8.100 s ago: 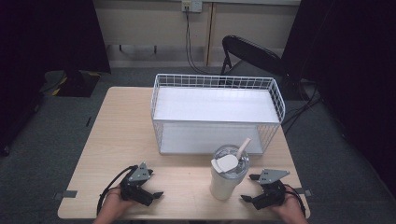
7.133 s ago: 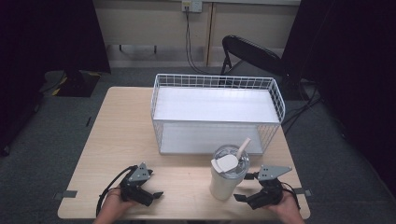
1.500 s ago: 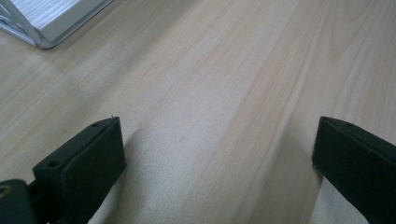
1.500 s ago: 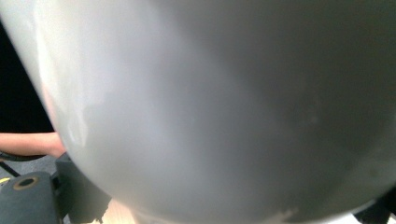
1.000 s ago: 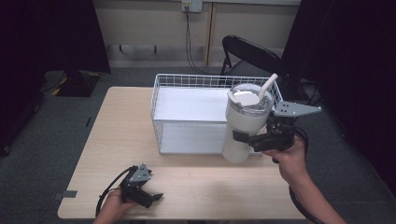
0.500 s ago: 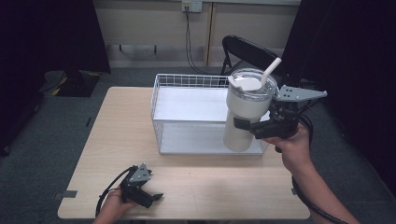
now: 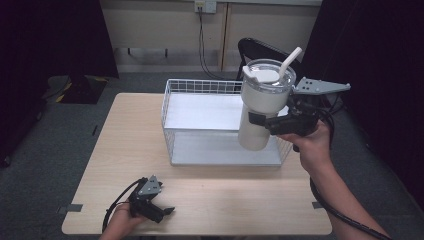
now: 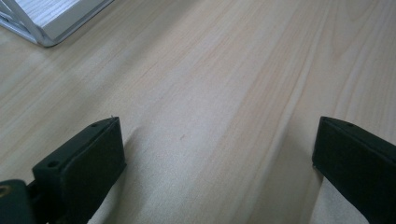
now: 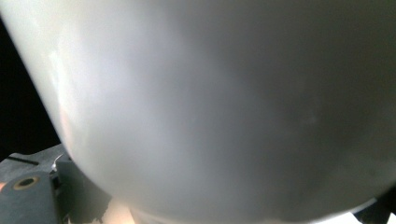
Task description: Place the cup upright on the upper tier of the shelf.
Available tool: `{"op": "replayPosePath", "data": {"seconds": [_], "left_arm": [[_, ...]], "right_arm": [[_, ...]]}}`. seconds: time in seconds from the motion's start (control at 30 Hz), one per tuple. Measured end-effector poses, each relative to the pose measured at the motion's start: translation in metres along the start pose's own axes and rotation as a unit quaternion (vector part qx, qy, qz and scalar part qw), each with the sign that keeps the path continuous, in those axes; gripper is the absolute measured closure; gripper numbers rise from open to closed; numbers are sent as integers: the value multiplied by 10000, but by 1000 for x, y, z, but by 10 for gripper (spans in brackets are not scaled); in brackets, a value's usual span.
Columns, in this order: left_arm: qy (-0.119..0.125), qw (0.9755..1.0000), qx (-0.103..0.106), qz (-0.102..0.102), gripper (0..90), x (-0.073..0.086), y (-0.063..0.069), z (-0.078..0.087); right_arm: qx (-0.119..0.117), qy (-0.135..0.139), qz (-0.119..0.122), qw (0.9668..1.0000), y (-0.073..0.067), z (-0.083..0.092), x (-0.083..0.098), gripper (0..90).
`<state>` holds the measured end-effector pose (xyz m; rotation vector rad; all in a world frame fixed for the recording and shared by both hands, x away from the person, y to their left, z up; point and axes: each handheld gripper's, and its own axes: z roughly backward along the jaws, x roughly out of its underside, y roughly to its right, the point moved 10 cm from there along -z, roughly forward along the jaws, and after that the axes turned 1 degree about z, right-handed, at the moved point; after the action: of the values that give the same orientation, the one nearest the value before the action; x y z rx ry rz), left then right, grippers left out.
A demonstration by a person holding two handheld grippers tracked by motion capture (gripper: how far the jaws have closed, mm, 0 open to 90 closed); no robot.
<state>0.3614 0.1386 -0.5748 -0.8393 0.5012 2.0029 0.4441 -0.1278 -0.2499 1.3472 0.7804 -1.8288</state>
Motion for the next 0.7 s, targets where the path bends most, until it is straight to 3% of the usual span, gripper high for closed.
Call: {"op": "replayPosePath", "data": {"seconds": [0.7], "left_arm": [[-16,10000,13,-7,18,0,0,0]], "right_arm": [[497,27,-3,9988,31,-29,-19,86]]}}
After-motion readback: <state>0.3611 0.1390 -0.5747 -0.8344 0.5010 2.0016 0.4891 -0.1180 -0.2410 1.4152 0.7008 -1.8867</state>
